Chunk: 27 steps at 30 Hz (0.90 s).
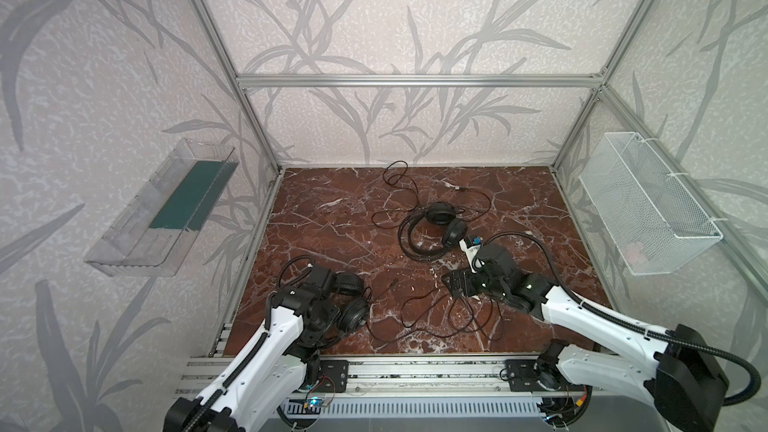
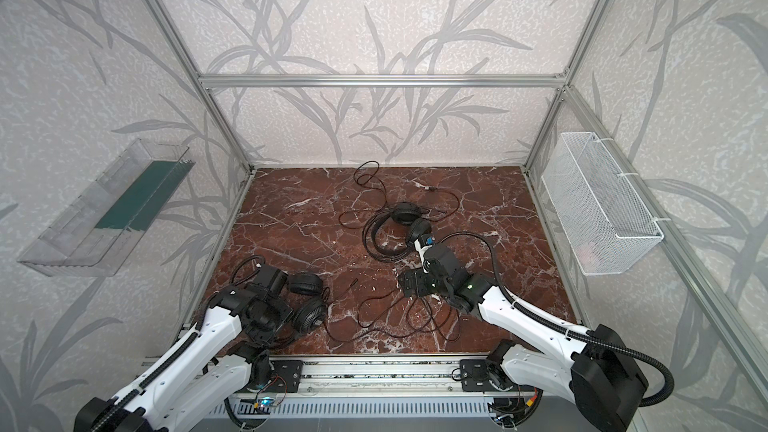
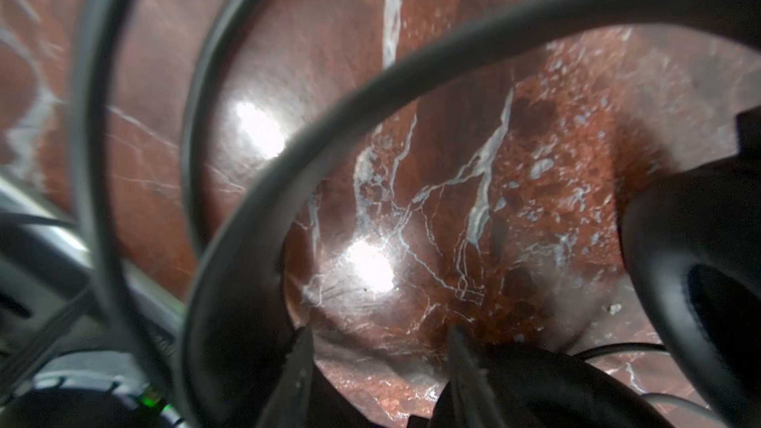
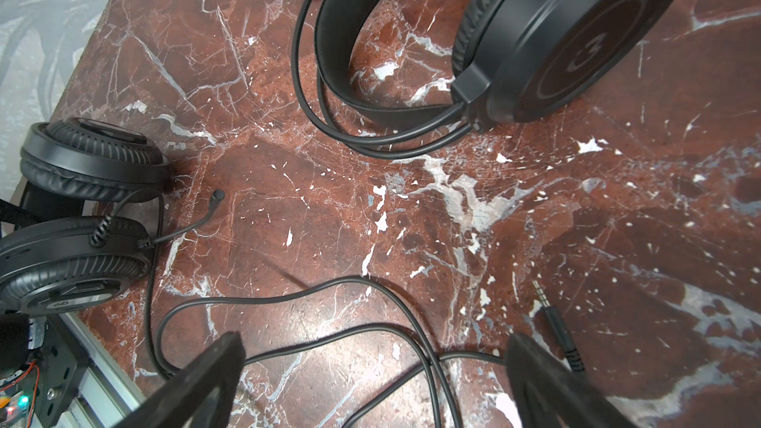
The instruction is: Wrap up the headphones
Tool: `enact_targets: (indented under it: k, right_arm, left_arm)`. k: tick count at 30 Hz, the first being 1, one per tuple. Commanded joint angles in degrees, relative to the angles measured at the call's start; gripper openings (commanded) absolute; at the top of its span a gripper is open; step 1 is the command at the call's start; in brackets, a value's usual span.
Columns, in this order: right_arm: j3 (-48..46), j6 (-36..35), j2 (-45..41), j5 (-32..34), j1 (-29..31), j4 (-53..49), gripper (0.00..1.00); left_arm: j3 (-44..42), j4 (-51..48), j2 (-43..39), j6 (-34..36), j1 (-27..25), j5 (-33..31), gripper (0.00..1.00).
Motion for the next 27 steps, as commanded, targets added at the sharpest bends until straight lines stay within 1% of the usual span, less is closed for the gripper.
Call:
enact_targets:
  k: [1, 3, 4, 7, 12, 16, 19, 21, 25, 27]
  right_arm:
    - [1.88, -0.77, 0.61, 0.78, 0.47, -1.3, 0.99]
    - [1.84, -0.77, 0.78, 0.92, 0.47, -1.24, 0.99]
    - [1.84, -0.85, 0.78, 0.99, 0.47, -1.36, 0.99]
    - [1.92, -1.02, 0.7, 1.18, 0.47, -1.71, 0.99]
    - [2.53, -1.47, 0.78, 1.86, 0.47, -3.02, 0.99]
    - [2.79, -1.65, 0.26, 2.34, 0.47, -4.18, 0.99]
    - [2.89, -1.82, -0.77, 2.89, 0.47, -5.32, 0.99]
    - [2.89, -2.08, -1.68, 3.28, 0.47, -6.27, 0.99]
    - [2.54, -2.61, -4.05, 4.6, 0.47, -8.44, 0.99]
    - [2.39, -2.66, -5.37, 5.05, 0.55, -9.66, 0.99]
  left_arm:
    - [-1.84, -2.13, -0.45, -0.86, -0.53, 2.28, 0.46]
    - [-1.73, -1.27, -0.27, -0.47, -0.49, 2.42, 0.45]
    - [-1.65, -0.6, -0.01, -0.02, -0.49, 2.63, 0.43]
    - [-0.62, 3.32, 2.72, 1.53, -0.75, 4.33, 0.43]
    - [3.95, 8.6, 11.02, 3.77, -3.22, 5.78, 0.44]
    - [8.84, 12.36, 16.85, 3.81, -6.02, 6.01, 0.45]
    - [13.99, 14.58, 23.23, 5.56, -7.2, 6.2, 0.46]
    - [18.68, 15.17, 28.48, 8.7, -7.68, 5.54, 0.47]
    - [28.05, 15.0, 39.36, 16.8, -7.59, 0.28, 0.5]
    - [34.1, 12.85, 45.3, 19.74, -7.4, -2.51, 0.5]
